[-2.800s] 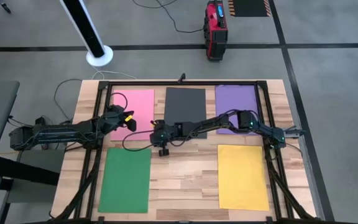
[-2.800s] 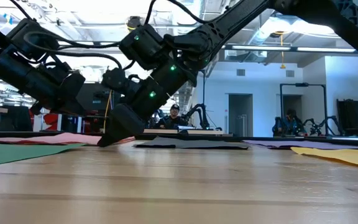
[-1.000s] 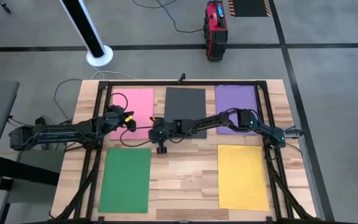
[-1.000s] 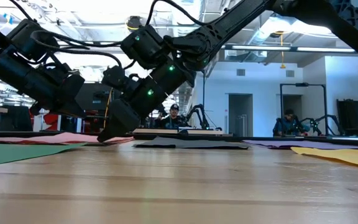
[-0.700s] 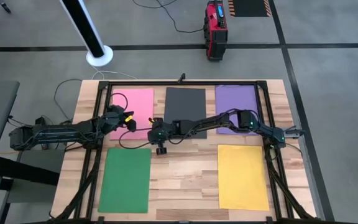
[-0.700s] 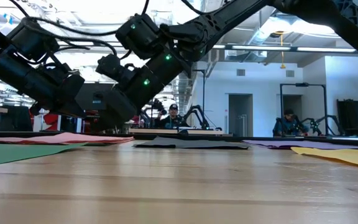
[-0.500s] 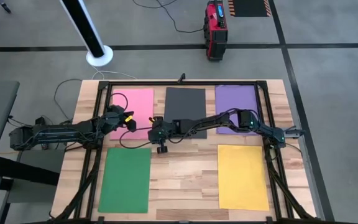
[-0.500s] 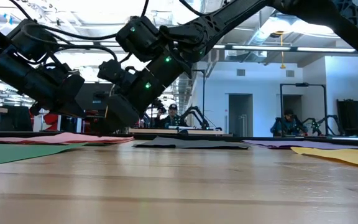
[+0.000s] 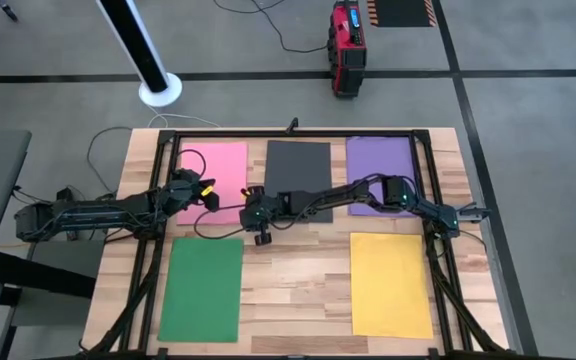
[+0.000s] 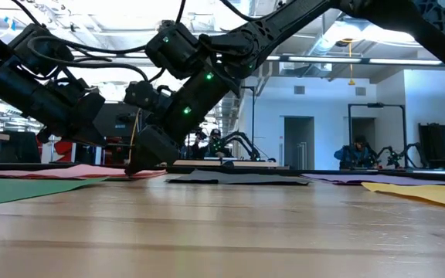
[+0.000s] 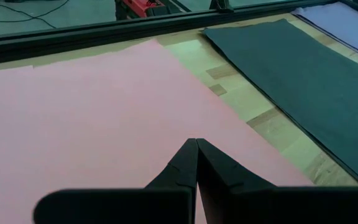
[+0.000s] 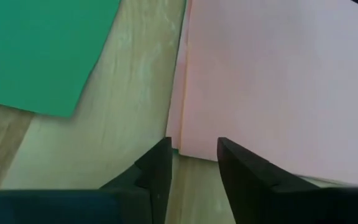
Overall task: Organize paper
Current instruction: Move the pink paper to the bottom center of the table
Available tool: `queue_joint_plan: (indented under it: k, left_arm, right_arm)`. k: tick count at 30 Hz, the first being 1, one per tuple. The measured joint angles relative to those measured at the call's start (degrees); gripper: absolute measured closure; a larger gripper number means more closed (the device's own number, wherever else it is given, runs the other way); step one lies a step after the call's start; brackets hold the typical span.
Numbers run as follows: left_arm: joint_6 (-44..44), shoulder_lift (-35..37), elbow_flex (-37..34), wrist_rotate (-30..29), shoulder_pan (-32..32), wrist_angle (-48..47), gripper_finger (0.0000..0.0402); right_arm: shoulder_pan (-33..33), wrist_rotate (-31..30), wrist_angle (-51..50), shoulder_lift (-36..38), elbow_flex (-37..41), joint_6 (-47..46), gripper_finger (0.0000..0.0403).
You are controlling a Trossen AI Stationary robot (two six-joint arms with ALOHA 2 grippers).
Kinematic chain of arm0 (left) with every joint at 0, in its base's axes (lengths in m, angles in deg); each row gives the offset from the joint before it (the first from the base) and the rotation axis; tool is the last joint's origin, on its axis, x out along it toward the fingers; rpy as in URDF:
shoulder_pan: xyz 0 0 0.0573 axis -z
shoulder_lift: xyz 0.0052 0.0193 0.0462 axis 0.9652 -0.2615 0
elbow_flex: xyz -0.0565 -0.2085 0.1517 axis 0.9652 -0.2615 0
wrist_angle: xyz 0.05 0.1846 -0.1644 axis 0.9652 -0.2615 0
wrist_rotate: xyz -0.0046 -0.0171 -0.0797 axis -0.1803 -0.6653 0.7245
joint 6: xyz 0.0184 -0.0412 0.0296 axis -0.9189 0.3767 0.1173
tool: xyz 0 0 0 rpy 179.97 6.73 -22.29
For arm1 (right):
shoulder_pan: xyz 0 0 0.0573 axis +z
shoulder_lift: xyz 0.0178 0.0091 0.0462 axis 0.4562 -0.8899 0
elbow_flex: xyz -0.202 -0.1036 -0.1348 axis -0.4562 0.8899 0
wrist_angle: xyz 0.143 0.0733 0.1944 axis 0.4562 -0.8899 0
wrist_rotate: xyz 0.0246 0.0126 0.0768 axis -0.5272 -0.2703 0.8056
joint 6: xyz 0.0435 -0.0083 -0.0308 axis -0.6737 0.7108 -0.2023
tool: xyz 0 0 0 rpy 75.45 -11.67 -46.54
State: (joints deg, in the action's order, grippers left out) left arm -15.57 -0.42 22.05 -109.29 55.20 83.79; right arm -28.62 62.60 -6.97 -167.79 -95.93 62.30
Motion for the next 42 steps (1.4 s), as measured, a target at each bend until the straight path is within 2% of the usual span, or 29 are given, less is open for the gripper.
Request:
queue_joint_plan:
  k: [16,19,23,25,33,38,42]
  left_arm:
    - [-0.02,-0.02,0.00,0.00,0.00,-1.10,0.0401]
    - [-0.02,-0.02,0.00,0.00,0.00,-1.15,0.0401]
    - [-0.02,-0.02,0.00,0.00,-0.01,-1.16,0.0402]
    - [-0.02,-0.02,0.00,0.00,-0.02,-1.16,0.0402]
    - [-0.39,-0.02,0.00,0.00,0.00,-1.20,0.0402]
    - [-0.42,-0.02,0.00,0.00,0.00,-1.55,0.0402]
    - [-0.42,-0.02,0.00,0.00,0.00,-1.55,0.0402]
  right_arm:
    - [-0.90,0.03,-0.01,0.00,0.00,0.00,0.0292]
    - [-0.94,-0.01,0.60,0.00,0.00,0.00,0.0319]
    - [-1.31,-0.02,0.85,0.00,0.00,0.13,0.0384]
    - [-1.31,-0.06,0.42,0.00,0.00,1.97,0.0396]
    - [-0.08,-2.10,-1.06,0.00,0.00,11.30,0.0388]
    - [1.04,-6.28,-2.03,-0.02,0.00,17.13,0.0353]
    - [1.05,-6.41,-1.97,-0.02,0.00,18.03,0.0334]
